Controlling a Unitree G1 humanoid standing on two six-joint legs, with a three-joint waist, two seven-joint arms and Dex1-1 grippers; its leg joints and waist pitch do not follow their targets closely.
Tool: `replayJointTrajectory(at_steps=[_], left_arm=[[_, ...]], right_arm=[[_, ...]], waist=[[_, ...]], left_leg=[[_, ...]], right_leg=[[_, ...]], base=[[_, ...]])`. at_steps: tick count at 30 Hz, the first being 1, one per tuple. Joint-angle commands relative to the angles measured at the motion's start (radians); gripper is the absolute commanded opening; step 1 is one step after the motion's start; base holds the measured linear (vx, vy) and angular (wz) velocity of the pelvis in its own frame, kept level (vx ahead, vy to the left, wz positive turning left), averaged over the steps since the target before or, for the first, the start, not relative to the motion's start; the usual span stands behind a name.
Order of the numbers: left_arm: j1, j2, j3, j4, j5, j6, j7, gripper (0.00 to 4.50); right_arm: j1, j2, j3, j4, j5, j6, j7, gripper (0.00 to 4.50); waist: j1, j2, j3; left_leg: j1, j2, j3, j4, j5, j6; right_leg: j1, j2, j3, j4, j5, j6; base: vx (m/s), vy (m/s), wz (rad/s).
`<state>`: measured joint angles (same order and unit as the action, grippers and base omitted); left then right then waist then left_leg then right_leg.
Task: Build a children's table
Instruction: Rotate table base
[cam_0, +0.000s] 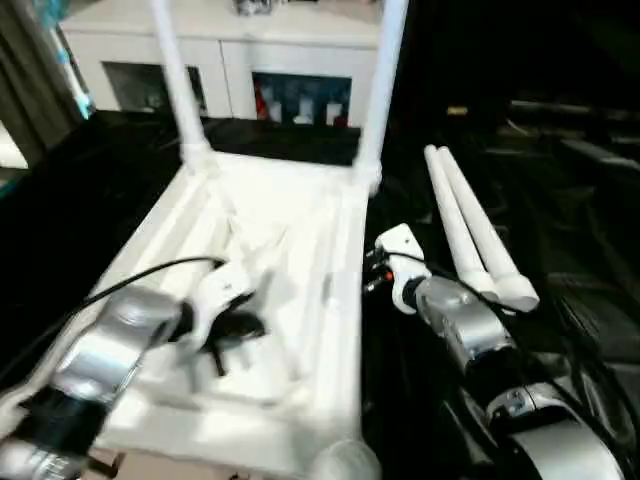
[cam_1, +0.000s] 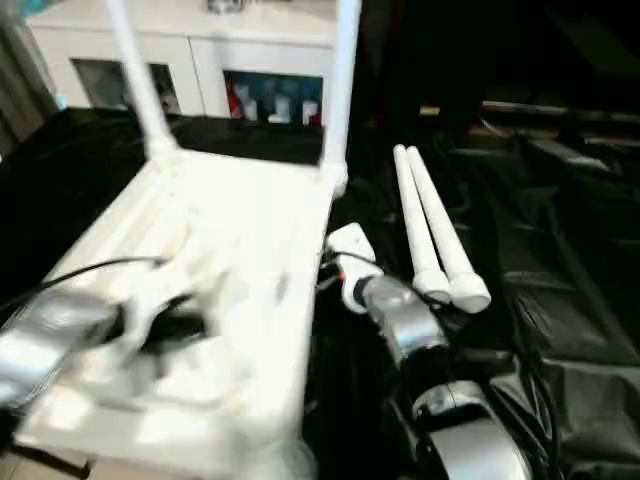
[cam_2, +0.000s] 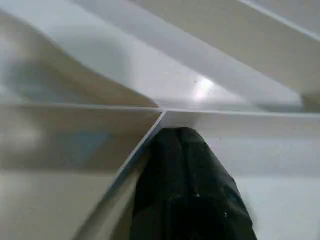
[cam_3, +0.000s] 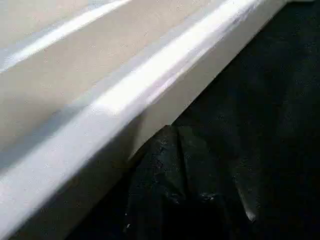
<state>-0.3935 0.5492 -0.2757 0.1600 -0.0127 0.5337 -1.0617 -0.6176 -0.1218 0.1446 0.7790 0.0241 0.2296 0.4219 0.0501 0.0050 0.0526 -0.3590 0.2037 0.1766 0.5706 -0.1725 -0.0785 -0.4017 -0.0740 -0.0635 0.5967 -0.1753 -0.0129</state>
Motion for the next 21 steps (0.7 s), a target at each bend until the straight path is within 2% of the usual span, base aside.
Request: replayJointTrajectory(at_steps=[1, 2, 3, 4, 5, 7, 8, 9, 11, 13, 14, 15, 16, 19, 20, 21], left_arm=[[-0.045, -0.031, -0.011, 0.053, 0.013, -0.043, 0.018, 0.00], [-0.101, -0.074, -0.007, 0.142, 0.029, -0.087, 0.068, 0.00], [-0.144, -0.108, 0.002, 0.215, 0.042, -0.124, 0.118, 0.00], [-0.144, -0.108, 0.002, 0.215, 0.042, -0.124, 0.118, 0.00], [-0.193, -0.137, 0.007, 0.300, 0.062, -0.162, 0.182, 0.00], [-0.271, -0.166, 0.012, 0.446, 0.108, -0.224, 0.318, 0.00], [-0.271, -0.166, 0.012, 0.446, 0.108, -0.224, 0.318, 0.00], [-0.328, -0.182, 0.024, 0.560, 0.138, -0.264, 0.449, 0.00], [-0.361, -0.194, 0.042, 0.631, 0.149, -0.293, 0.544, 0.00], [-0.372, -0.198, 0.048, 0.657, 0.154, -0.310, 0.580, 0.00], [-0.395, -0.210, 0.070, 0.710, 0.159, -0.351, 0.679, 0.00], [-0.411, -0.218, 0.084, 0.748, 0.167, -0.390, 0.763, 0.00], [-0.418, -0.220, 0.090, 0.764, 0.172, -0.410, 0.802, 0.00], [-0.431, -0.234, 0.103, 0.816, 0.177, -0.482, 0.888, 0.00], [-0.434, -0.237, 0.105, 0.828, 0.177, -0.496, 0.901, 0.00], [-0.438, -0.241, 0.106, 0.844, 0.178, -0.517, 0.917, 0.00]], right_arm=[[-0.002, 0.008, 0.008, 0.012, -0.011, -0.001, 0.016, 0.01], [0.000, 0.005, 0.006, 0.012, -0.013, -0.006, 0.015, 0.01], [0.004, 0.002, 0.005, 0.009, -0.015, -0.008, 0.013, 0.01], [0.004, 0.002, 0.005, 0.009, -0.015, -0.008, 0.013, 0.01], [0.008, -0.003, 0.002, 0.005, -0.016, -0.010, 0.012, 0.01], [0.017, -0.014, -0.004, -0.009, -0.013, -0.010, 0.011, 0.01], [0.017, -0.014, -0.004, -0.009, -0.013, -0.010, 0.011, 0.01], [0.026, -0.024, -0.012, -0.023, -0.010, -0.007, 0.010, 0.01], [0.032, -0.031, -0.016, -0.035, -0.008, -0.005, 0.008, 0.01], [0.034, -0.033, -0.018, -0.040, -0.008, -0.004, 0.008, 0.01], [0.040, -0.039, -0.023, -0.055, -0.008, -0.004, 0.004, 0.01], [0.045, -0.042, -0.030, -0.071, -0.007, -0.003, 0.000, 0.01], [0.047, -0.044, -0.034, -0.079, -0.006, -0.002, -0.002, 0.01], [0.050, -0.050, -0.052, -0.116, -0.006, -0.001, -0.026, 0.01], [0.051, -0.051, -0.056, -0.123, -0.007, -0.001, -0.034, 0.01], [0.052, -0.054, -0.063, -0.135, -0.008, -0.001, -0.049, 0.01]], waist=[[0.002, 0.021, -0.068], [-0.003, 0.014, -0.063], [0.001, 0.016, -0.064], [0.002, 0.015, -0.064], [0.004, 0.018, -0.063], [0.005, 0.024, -0.064], [0.004, 0.020, -0.066], [0.003, 0.018, -0.067], [0.003, 0.016, -0.071], [0.000, 0.014, -0.072], [0.000, 0.012, -0.073], [0.003, 0.015, -0.076], [0.004, 0.014, -0.078], [0.006, 0.015, -0.077], [0.008, 0.021, -0.076], [0.009, 0.019, -0.077]], left_leg=[[0.006, 0.015, -0.004, -0.061, -0.204, -0.024], [0.006, 0.007, 0.002, -0.060, -0.225, -0.016], [0.012, 0.012, 0.001, -0.059, -0.245, -0.018], [0.011, 0.011, 0.001, -0.058, -0.247, -0.018], [0.011, 0.012, -0.002, -0.059, -0.270, -0.025], [0.010, 0.012, -0.005, -0.059, -0.276, -0.028], [0.008, 0.013, -0.007, -0.059, -0.271, -0.027], [0.007, 0.009, -0.006, -0.057, -0.264, -0.023], [-0.001, 0.011, -0.011, -0.054, -0.219, -0.015], [0.000, 0.010, -0.008, -0.052, -0.207, -0.008], [0.001, 0.012, -0.008, -0.051, -0.194, 0.001], [0.004, 0.010, -0.006, -0.045, -0.187, 0.013], [-0.001, 0.012, -0.007, -0.045, -0.156, 0.023], [-0.001, 0.012, -0.006, -0.043, -0.152, 0.034], [0.001, 0.013, -0.006, -0.043, -0.165, 0.031], [0.001, 0.013, -0.006, -0.043, -0.166, 0.029]], right_leg=[[0.053, -0.055, 0.045, -0.049, -0.103, -0.222], [0.050, -0.048, 0.043, -0.063, -0.139, -0.218], [0.049, -0.052, 0.045, -0.065, -0.166, -0.217], [0.050, -0.052, 0.044, -0.065, -0.180, -0.214], [0.050, -0.053, 0.043, -0.068, -0.215, -0.200], [0.052, -0.053, 0.042, -0.068, -0.227, -0.190], [0.055, -0.054, 0.041, -0.067, -0.221, -0.183], [0.055, -0.050, 0.041, -0.068, -0.211, -0.171], [0.063, -0.053, 0.039, -0.059, -0.149, -0.181], [0.061, -0.051, 0.038, -0.058, -0.126, -0.194], [0.061, -0.053, 0.038, -0.056, -0.107, -0.212], [0.061, -0.050, 0.039, -0.055, -0.077, -0.219], [0.062, -0.051, 0.038, -0.049, -0.035, -0.229], [0.060, -0.051, 0.036, -0.049, -0.020, -0.240], [0.059, -0.051, 0.036, -0.053, -0.035, -0.238], [0.060, -0.052, 0.036, -0.052, -0.038, -0.239]], base=[[0.000, 0.000, 0.00], [0.000, 0.000, 0.00], [0.000, 0.000, 0.00], [0.000, 0.000, 0.00], [0.000, 0.000, 0.00], [0.000, 0.000, 0.00], [0.000, 0.000, 0.00], [0.000, 0.000, 0.00], [0.000, 0.000, 0.00], [0.000, 0.000, 0.00], [0.000, 0.000, 0.00], [0.000, 0.000, 0.00], [0.000, 0.000, 0.00], [0.000, 0.000, 0.00], [0.000, 0.000, 0.00], [0.000, 0.000, 0.00]])
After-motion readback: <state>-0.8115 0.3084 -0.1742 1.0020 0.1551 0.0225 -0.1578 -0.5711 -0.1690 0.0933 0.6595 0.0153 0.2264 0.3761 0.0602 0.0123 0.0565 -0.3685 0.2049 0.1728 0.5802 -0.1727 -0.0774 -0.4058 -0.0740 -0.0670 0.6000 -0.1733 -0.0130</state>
